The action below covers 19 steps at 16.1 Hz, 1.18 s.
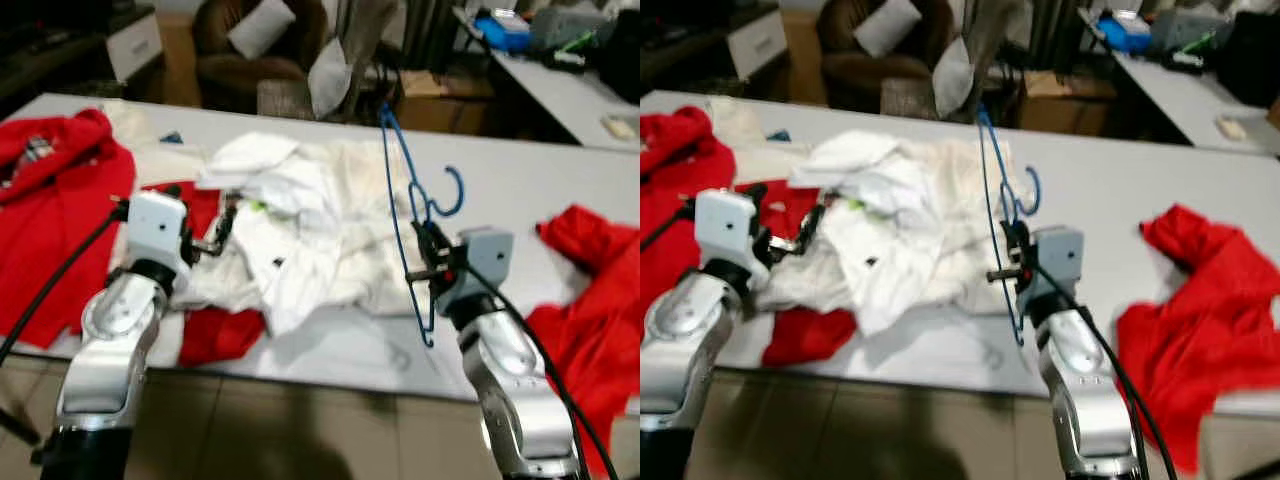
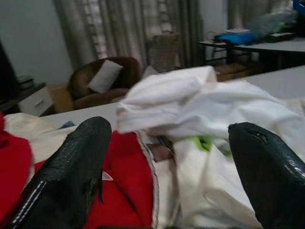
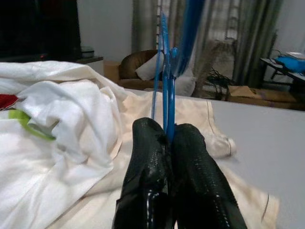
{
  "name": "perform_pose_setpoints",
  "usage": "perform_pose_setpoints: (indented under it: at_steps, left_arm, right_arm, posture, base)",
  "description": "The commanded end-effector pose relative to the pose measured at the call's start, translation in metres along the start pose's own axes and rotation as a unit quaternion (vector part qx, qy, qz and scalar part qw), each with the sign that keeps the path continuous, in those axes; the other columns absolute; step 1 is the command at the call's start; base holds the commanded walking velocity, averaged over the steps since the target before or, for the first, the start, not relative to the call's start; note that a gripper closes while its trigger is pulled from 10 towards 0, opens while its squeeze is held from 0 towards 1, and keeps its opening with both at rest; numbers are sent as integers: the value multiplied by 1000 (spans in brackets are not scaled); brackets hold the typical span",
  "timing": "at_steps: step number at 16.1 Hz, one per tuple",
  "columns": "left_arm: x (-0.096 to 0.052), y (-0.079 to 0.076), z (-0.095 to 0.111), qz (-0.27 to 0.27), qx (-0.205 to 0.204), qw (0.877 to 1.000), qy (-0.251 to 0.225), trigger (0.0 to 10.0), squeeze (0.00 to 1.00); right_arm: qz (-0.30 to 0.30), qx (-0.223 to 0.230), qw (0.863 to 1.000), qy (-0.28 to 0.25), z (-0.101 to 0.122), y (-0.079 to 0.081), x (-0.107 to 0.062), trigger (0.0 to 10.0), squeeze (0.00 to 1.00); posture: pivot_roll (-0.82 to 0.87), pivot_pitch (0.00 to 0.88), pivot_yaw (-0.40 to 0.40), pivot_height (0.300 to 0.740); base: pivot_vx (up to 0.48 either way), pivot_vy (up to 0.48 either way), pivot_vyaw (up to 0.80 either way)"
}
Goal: Hang hanger
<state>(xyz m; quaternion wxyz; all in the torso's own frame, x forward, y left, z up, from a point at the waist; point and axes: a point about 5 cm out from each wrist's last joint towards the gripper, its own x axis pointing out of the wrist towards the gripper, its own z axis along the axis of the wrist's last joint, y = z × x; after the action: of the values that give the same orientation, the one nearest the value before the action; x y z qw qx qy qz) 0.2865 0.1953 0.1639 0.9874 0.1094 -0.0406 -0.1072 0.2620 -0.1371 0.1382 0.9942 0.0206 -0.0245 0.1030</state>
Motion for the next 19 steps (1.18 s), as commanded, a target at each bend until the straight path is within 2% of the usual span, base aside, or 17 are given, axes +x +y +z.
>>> perform_pose_setpoints:
  at_steps: [1, 3, 5, 7, 11, 12, 13, 16, 17, 18, 19]
  left_arm:
    - [5, -8, 2, -13, -4, 1000, -4, 10000, 0]
    - [8, -10, 3, -10, -5, 1000, -9, 10000, 0]
    - [9, -11, 3, -5, 4, 1000, -4, 10000, 0]
    - [10, -13, 0, 2, -15, 1000, -2, 10000, 0]
    - [19, -13, -2, 3, -29, 1000, 6, 10000, 0]
    - [24, -11, -3, -5, -33, 999, 11, 10000, 1000]
    - [34, -9, -4, -26, -30, 999, 24, 10000, 1000]
    - [41, -15, -13, -88, -7, 994, 68, 10000, 1000]
    - [42, -20, -18, -107, -4, 990, 91, 10000, 725]
    - [43, -21, -20, -108, -1, 990, 96, 10000, 624]
    - [45, -21, -24, -100, 4, 989, 110, 10000, 0]
  right_arm:
    - [-14, 1, 1000, 6, -1, -7, -1, 10000, 0]
    - [-15, -3, 1000, 7, -1, -9, -1, 10000, 0]
    - [-22, -5, 1000, 6, 0, -13, -1, 10000, 0]
    - [-41, -6, 999, 4, 2, -20, -2, 10000, 0]
    - [-40, -14, 999, 11, 1, -25, -5, 10000, 0]
    - [-40, -16, 999, 14, 1, -25, -7, 10000, 0]
    - [-45, -19, 999, 20, -2, -27, -10, 10000, 0]
    - [-62, -28, 997, 43, -7, -35, -15, 10000, 0]
    - [-67, -34, 996, 52, -9, -38, -17, 10000, 0]
    - [-67, -34, 996, 54, -9, -39, -18, 10000, 0]
    - [-66, -35, 996, 55, -9, -39, -20, 10000, 0]
  posture:
    - [-29, 0, -11, 740]
    - [-34, 0, -10, 740]
    - [-39, 0, -9, 740]
    - [-48, 0, -8, 740]
    - [-61, 0, -1, 740]
    - [-62, 0, 2, 740]
    - [-64, 0, 5, 740]
    - [-79, 0, 21, 740]
    - [-91, 0, 26, 740]
    - [-97, 0, 26, 740]
    - [-100, 0, 24, 740]
  base:
    - [0, 480, -494]
    - [0, 240, -800]
    - [0, -480, -800]
    - [0, -480, -800]
    - [0, -73, -131]
    - [0, 0, 0]
    - [0, 0, 0]
    - [0, 0, 0]
    - [0, 0, 0]
    - [0, 0, 0]
    - [0, 0, 0]
